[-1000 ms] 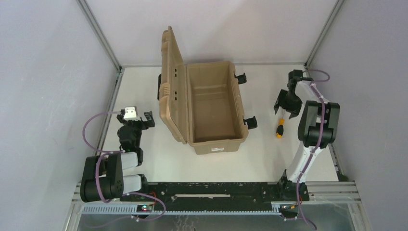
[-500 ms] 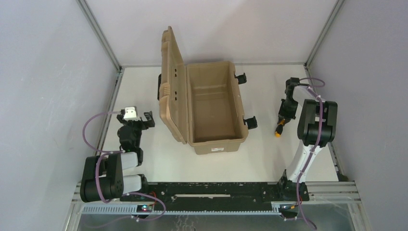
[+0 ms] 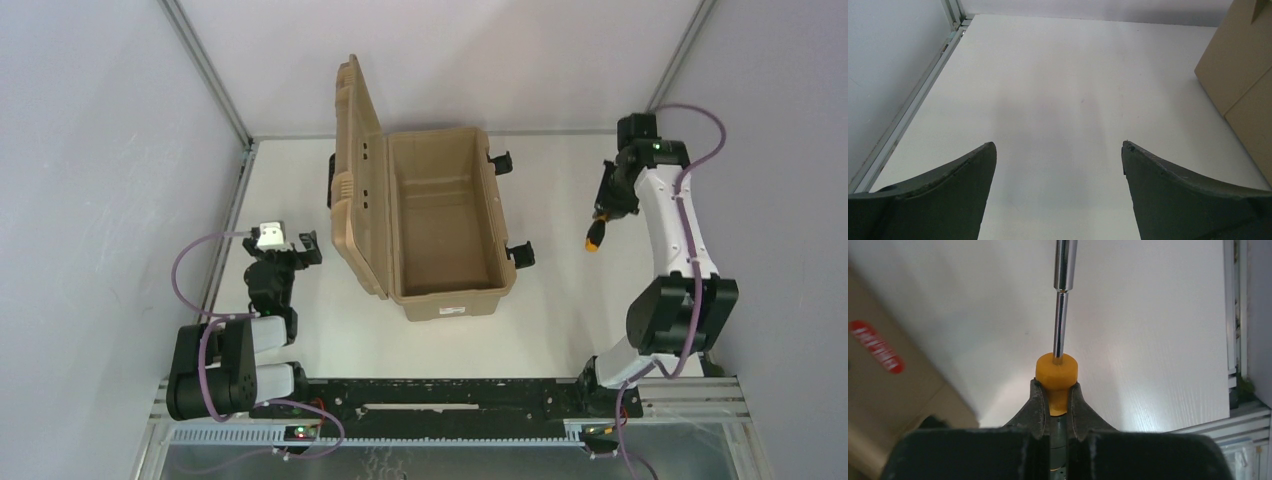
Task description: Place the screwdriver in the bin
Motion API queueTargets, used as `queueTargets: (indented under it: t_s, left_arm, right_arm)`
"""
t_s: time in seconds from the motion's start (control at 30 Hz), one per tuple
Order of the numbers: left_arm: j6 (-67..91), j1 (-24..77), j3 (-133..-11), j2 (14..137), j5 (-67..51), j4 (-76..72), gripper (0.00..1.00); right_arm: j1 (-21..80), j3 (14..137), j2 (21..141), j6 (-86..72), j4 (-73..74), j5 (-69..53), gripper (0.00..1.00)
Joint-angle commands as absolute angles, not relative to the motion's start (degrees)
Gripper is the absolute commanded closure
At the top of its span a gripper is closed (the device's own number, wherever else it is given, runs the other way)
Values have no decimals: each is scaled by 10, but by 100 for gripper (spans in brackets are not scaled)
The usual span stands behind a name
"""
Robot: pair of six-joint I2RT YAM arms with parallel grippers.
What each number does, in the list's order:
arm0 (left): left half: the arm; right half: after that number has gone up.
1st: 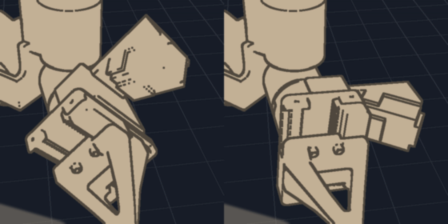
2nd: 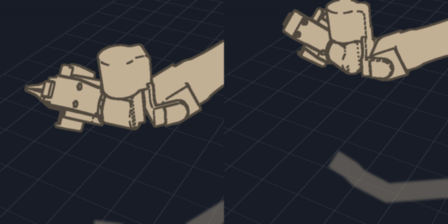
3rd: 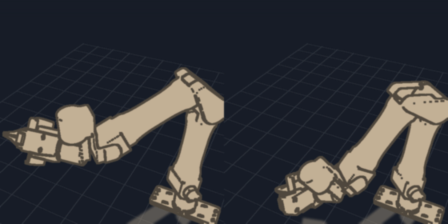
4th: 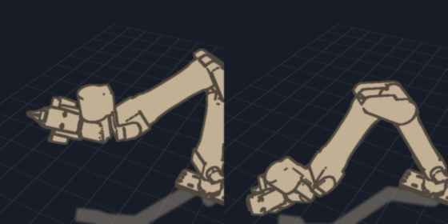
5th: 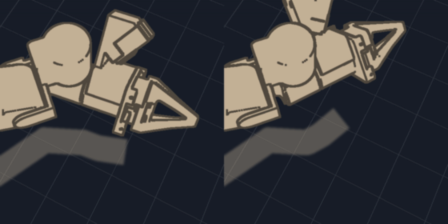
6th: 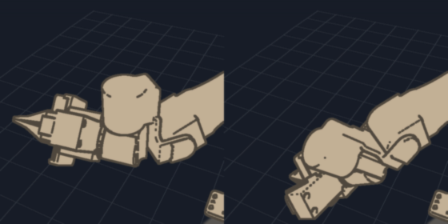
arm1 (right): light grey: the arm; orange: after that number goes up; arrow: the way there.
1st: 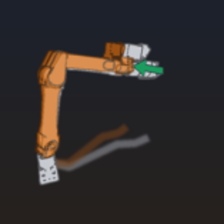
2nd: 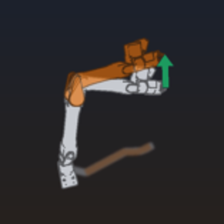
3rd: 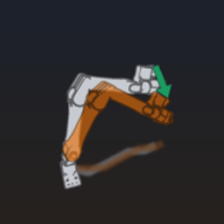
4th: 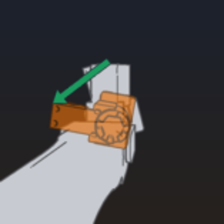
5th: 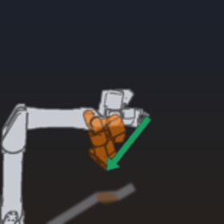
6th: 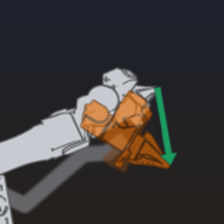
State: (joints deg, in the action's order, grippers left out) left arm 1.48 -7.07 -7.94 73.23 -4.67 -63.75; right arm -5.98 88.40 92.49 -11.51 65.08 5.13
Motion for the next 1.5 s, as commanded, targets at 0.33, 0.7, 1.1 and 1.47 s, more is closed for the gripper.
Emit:
queueTargets:
  t_s: [0.33, 0.7, 1.1, 1.47]
  left_arm:
    - [3, -68, -91, 725, -41, -654, 0]
    - [3, -68, -91, 726, -41, -654, 0]
    - [4, -68, -91, 726, -42, -654, 0]
    - [3, -68, -91, 726, -41, -654, 0]
  right_arm:
    - [344, 1246, 976, -122, 735, 84, 100]
    - [412, 1237, 1181, -89, 614, 112, 100]
    - [357, 1187, 1336, -158, 535, 58, 100]
    - [345, 1208, 1337, -157, 542, 23, 1]
